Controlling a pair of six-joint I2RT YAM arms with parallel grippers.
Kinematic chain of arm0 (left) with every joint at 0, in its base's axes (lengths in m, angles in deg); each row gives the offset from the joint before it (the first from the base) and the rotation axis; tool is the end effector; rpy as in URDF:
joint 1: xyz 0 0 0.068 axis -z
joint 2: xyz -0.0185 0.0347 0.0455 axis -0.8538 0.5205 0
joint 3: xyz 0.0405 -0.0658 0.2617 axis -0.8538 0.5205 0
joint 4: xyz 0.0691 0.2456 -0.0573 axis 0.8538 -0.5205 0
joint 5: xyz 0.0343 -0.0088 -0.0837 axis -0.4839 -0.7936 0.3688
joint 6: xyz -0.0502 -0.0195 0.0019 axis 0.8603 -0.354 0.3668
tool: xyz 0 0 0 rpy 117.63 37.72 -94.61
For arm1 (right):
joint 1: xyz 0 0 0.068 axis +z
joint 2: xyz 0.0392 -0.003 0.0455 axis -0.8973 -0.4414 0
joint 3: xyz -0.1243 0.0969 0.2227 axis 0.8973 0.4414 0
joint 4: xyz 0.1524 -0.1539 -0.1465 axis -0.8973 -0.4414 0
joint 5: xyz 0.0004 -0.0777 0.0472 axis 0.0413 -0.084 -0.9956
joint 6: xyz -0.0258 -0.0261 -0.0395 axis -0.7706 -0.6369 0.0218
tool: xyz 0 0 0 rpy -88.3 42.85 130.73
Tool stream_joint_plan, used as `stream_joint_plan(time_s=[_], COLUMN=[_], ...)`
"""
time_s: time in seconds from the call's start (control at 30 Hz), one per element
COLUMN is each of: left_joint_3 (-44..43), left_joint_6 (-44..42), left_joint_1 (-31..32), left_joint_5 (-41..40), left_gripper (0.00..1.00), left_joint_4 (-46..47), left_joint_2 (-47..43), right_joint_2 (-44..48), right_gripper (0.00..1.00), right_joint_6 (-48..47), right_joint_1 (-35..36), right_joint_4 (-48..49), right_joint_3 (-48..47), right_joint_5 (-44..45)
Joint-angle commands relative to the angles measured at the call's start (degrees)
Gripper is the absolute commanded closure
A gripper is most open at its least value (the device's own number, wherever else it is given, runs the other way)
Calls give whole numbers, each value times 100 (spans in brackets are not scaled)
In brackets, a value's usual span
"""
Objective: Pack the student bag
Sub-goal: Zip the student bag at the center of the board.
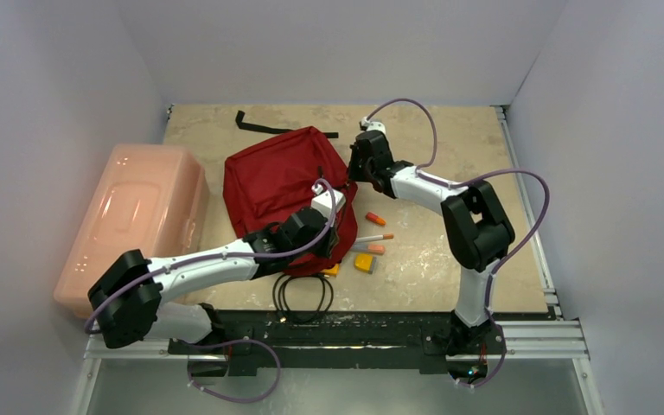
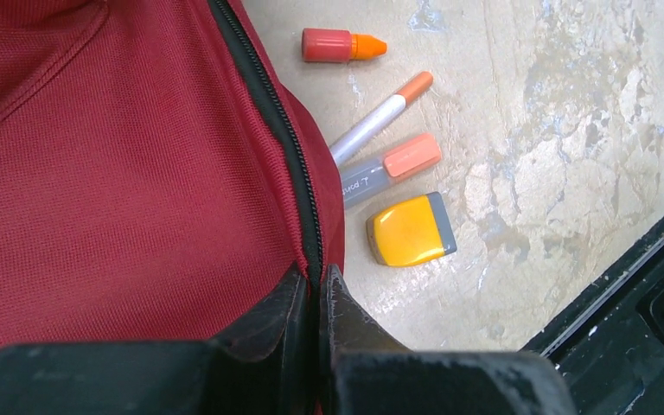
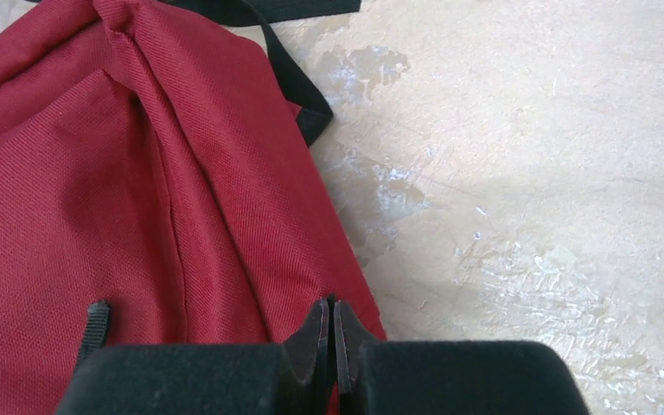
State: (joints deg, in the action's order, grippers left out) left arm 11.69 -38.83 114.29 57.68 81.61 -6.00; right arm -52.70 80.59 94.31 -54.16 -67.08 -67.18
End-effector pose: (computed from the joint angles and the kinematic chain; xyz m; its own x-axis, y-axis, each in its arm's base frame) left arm 0.1655 -0.2322 0.2250 -0.6186 0.1478 -0.7717 0.5274 0.8062 -0.2683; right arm 0.3791 0.2166 0.2087 -0.6110 0.1816 -0.7705 -0.1089 0.9448 0.3091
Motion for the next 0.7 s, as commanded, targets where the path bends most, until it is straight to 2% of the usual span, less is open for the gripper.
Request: stream_joint_plan(time_s=[0.0,0.1,0.3,0.37,0.4,0.47,0.5,0.63,0.67], left_joint_3=[363,470,374,207,23,-378,-520,-626,-674], left_joint_6=[-35,-122,-146,-85,-2,232,385,786,807], left_joint_1=[364,367,367,355,326,202,110,-433,-612], left_joint_5=[807,821,1092,1119,1126,1186,1297,1915,1940], left_gripper=[100,100,100,98,89,67,60,25,23], left_joint_4=[-89,-40,63,-13,-204,-755,-929,-959,-1130], left_joint_2=[-444,-535,-529,-475,-406,-276,-251,-613,-769], right_joint_2=[105,13,-247,-210,-173,-7,135,914,1077], right_gripper=[100,100,100,100,100,73,63,35,29], right_joint_6=[-519,-999,-979,-898,-863,-838,-820,-1097,-1217], right_joint_1=[-403,-407,-436,-465,-482,-486,-492,-485,-484], right_joint_4=[1323,1902,2328,1817,1322,251,-192,-921,-1227], right_joint_3=[-356,-343,-610,-883,-1094,-1348,-1307,-635,-560], right_joint_5=[342,132,-246,-459,-651,-740,-858,-1144,-1130])
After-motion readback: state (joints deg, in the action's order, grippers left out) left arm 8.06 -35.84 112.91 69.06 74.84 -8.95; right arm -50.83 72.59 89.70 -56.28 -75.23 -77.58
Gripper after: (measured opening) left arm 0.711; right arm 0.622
